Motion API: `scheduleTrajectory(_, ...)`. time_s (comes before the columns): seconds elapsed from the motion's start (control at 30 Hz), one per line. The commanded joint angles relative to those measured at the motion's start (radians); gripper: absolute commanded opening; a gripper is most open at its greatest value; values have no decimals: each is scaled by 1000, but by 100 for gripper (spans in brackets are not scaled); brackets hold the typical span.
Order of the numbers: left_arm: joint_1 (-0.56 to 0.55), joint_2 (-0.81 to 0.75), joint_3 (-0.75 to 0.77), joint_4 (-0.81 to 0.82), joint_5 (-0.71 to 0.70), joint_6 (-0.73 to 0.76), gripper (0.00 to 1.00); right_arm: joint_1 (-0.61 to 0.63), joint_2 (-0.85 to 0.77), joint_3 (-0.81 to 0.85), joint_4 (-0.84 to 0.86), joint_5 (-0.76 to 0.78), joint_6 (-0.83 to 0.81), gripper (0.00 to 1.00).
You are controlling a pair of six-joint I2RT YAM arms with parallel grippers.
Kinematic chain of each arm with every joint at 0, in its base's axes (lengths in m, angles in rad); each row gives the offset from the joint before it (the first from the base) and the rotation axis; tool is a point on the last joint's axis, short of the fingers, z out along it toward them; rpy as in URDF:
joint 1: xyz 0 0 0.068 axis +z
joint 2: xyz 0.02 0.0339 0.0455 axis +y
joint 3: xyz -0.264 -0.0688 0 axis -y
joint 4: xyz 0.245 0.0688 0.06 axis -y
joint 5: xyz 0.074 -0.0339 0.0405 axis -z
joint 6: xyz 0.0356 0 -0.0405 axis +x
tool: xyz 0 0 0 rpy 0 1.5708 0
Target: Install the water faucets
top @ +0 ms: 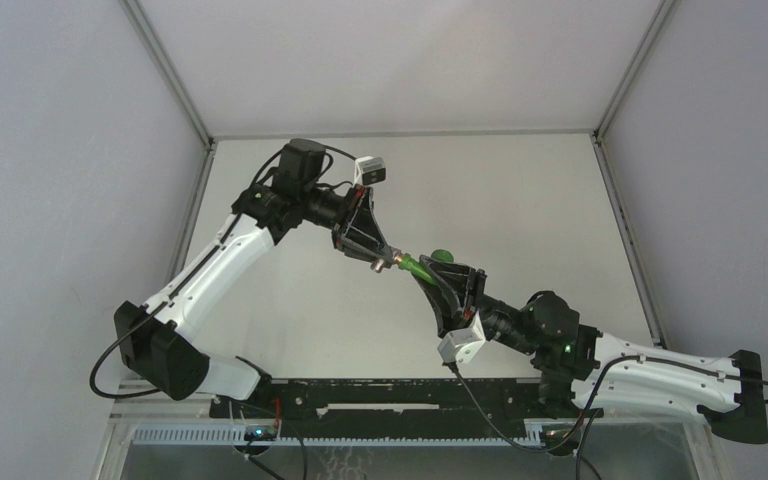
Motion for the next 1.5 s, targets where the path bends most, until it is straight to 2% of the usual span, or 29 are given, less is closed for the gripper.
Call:
scheduleTrajectory(0.0,-21,-40,4,28,-1,38,0,-8,6,7,32,-87,105,0)
scheduleTrajectory(0.53,-39,-78,-16,97,-91,53,0,-52,23,41,69,-177,389,0)
scheduleTrajectory(0.8,-52,-113,-58,185,-127,52,0,-165,12,56,87,-364,628,0)
scheduleTrajectory(1.03,-78,-133,-80,246,-185,75,0,-207,42,116,15,-465,759,0)
scheduleTrajectory(1.23,-90,-147,-101,301,-207,81,0,-239,52,122,45,-536,837,0)
scheduleTrajectory(1.47,-94,-185,-131,327,-276,161,0,-375,82,159,103,-689,1178,0)
